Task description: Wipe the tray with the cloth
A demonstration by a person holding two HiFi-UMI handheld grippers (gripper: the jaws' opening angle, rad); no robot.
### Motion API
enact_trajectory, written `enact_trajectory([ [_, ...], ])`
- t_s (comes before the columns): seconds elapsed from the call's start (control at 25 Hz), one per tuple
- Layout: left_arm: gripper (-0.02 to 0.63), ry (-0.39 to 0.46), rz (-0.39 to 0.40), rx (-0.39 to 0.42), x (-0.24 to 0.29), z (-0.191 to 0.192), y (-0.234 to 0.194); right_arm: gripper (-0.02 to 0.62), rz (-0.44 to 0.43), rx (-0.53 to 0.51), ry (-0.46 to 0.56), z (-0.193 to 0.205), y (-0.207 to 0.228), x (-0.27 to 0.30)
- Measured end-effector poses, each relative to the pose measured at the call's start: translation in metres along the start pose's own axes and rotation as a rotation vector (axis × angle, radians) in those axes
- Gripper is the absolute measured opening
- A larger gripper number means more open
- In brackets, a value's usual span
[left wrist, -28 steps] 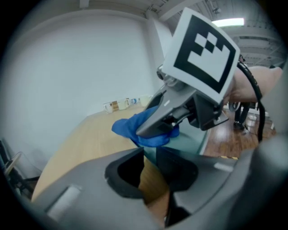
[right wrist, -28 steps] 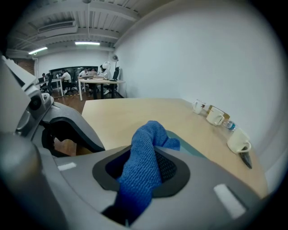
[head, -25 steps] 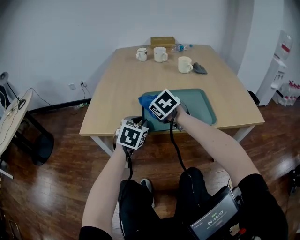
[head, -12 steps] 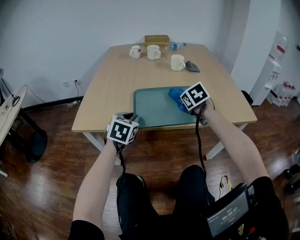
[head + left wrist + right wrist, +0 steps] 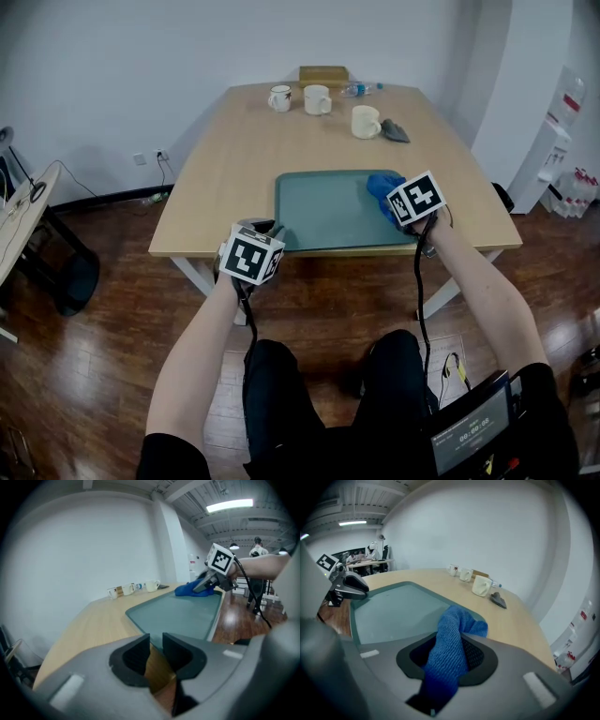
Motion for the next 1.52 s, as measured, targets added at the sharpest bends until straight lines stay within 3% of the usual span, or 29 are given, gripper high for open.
enact_trajectory([
  [0.44,0.087,-0.002,0.003,-0.002,0.001,0.000,0.001,0.114,-0.242,-0.205,0.078,-0.069,-0.147,0.027],
  [0.8,0.084,-0.003,0.001,-0.004,0.002,-0.001,0.000,0.112,-0.340,-0.312,0.081,-0.096,-0.208,0.037],
  [1.04,0.084,0.000,-0.003,-0.002,0.002,0.002,-0.001,0.112,-0.310,-0.286,0.047,-0.081,-0.164,0.034],
  [1.52,0.086,0.001,-0.004,0.002,0.001,0.002,-0.003,0.114,-0.055,-0.086,-0.074,0.007,0.012,-0.009],
])
Point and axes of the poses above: the fingertips, and each gripper's own axes: x forward along the fingers, y to its right, z out of its underside, the point moved 7 cm from there along -x, backward along the fingers
